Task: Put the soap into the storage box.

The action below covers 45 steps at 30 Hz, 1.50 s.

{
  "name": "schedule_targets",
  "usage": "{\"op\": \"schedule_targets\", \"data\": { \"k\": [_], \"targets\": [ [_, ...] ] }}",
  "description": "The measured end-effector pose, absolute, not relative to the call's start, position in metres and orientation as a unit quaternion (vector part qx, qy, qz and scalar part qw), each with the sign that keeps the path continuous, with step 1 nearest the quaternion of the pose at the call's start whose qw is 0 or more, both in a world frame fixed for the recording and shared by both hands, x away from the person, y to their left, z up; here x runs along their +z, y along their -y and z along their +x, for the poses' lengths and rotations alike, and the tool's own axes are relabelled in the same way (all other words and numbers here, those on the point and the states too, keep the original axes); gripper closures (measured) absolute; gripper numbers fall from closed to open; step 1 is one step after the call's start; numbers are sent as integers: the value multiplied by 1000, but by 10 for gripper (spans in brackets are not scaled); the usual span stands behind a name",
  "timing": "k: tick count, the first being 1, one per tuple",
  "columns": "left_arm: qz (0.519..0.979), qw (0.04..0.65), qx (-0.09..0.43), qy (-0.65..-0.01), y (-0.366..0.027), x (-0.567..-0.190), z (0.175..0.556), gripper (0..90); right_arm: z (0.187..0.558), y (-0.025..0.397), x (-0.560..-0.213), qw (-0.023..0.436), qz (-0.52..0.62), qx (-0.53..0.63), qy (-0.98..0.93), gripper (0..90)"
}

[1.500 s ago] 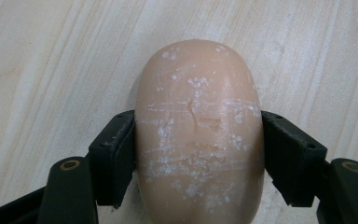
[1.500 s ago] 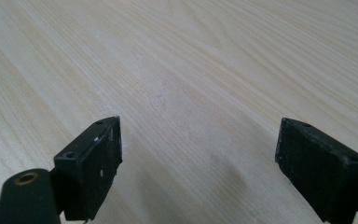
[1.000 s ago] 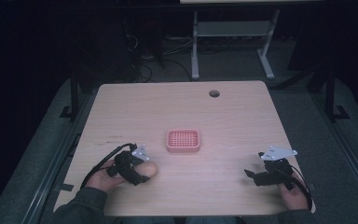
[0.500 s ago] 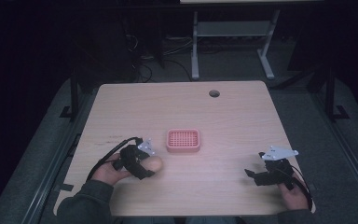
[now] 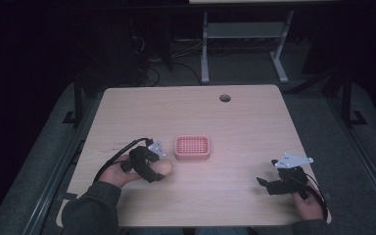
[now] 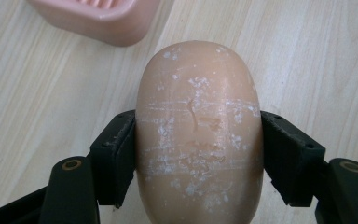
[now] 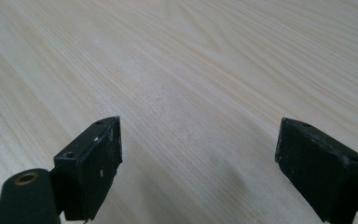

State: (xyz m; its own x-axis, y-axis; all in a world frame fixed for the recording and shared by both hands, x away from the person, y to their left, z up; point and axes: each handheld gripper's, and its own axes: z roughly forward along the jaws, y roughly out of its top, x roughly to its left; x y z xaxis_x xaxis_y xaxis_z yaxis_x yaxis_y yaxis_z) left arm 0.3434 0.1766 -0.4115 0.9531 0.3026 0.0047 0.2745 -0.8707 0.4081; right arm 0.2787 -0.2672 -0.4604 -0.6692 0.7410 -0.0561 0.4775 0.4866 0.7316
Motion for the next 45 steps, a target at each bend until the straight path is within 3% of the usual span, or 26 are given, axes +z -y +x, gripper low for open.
{"op": "schedule_targets", "data": {
  "k": [45],
  "targets": [
    [973, 198, 28, -117, -138, -385, 383, 324, 276, 269, -458, 182, 365, 367, -836, 141]
  ]
}}
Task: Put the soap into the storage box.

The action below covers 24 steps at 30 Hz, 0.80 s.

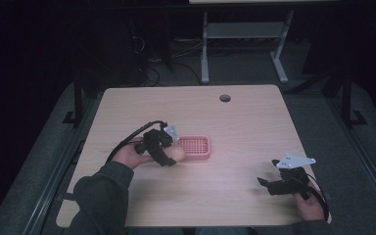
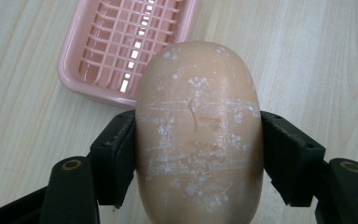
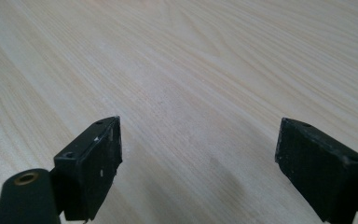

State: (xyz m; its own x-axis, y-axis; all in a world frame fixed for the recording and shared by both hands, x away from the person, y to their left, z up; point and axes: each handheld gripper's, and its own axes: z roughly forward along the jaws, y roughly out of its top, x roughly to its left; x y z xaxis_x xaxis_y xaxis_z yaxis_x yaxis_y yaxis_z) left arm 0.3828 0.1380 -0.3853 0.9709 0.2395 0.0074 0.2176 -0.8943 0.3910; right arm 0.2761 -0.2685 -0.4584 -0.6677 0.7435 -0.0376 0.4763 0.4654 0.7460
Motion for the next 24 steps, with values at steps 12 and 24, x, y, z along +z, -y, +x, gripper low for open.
{"op": "schedule_targets", "data": {
  "k": [12, 24],
  "targets": [
    [973, 197, 30, -114, -129, -382, 395, 324, 276, 269, -459, 180, 365, 366, -837, 142],
    [976, 192, 30, -102, -114, -380, 404, 324, 276, 269, -458, 180, 362, 367, -838, 142]
  ]
}}
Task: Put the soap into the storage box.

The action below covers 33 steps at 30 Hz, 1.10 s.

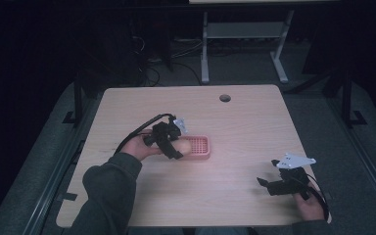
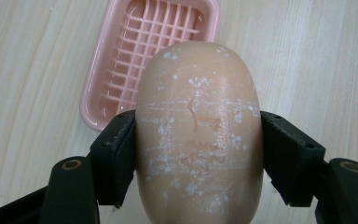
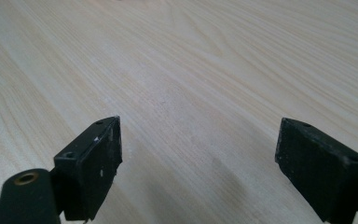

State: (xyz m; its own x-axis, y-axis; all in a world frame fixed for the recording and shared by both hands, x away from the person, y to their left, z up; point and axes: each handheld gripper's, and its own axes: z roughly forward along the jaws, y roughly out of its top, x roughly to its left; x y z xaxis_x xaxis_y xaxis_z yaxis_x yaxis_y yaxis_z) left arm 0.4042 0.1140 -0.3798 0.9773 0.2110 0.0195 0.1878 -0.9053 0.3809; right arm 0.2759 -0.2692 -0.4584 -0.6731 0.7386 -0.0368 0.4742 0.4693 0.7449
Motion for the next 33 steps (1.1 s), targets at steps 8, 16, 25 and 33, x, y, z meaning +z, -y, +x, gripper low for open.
{"op": "schedule_targets", "data": {
  "k": [8, 16, 25, 33],
  "targets": [
    [976, 190, 30, -99, -108, -378, 410, 323, 276, 269, -459, 180, 363, 367, -837, 141],
    [976, 191, 30, -97, -99, -377, 415, 324, 276, 268, -459, 178, 364, 369, -836, 141],
    [976, 192, 30, -95, -91, -378, 421, 323, 276, 269, -459, 178, 367, 371, -834, 141],
    [975, 199, 31, -92, -82, -377, 426, 323, 276, 270, -459, 180, 365, 371, -835, 141]
  ]
}}
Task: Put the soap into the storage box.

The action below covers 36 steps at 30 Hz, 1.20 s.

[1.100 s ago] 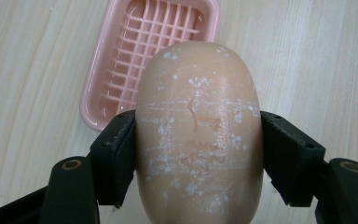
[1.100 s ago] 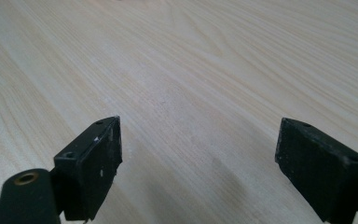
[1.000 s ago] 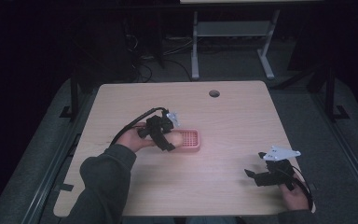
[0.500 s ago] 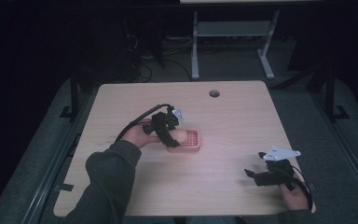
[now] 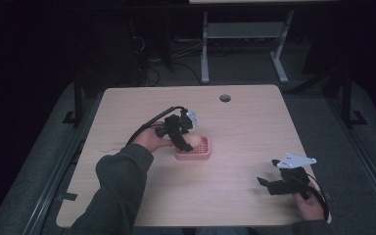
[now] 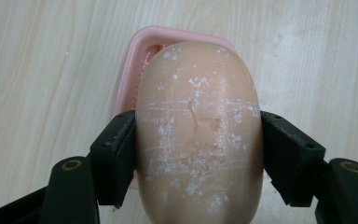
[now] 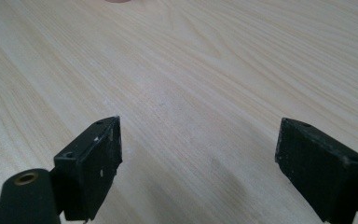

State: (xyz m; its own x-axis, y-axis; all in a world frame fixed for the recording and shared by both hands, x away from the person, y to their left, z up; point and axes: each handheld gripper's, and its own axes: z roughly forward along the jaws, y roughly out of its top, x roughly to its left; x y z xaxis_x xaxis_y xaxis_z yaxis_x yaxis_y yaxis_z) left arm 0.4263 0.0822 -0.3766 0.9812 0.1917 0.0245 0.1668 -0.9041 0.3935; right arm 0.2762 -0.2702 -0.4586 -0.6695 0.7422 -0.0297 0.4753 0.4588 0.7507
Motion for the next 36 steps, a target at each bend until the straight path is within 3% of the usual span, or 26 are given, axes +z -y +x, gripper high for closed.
{"op": "schedule_targets", "data": {
  "k": [36],
  "targets": [
    [978, 181, 13, -100, -72, -405, 445, 323, 276, 270, -459, 178, 363, 371, -836, 142]
  ]
}}
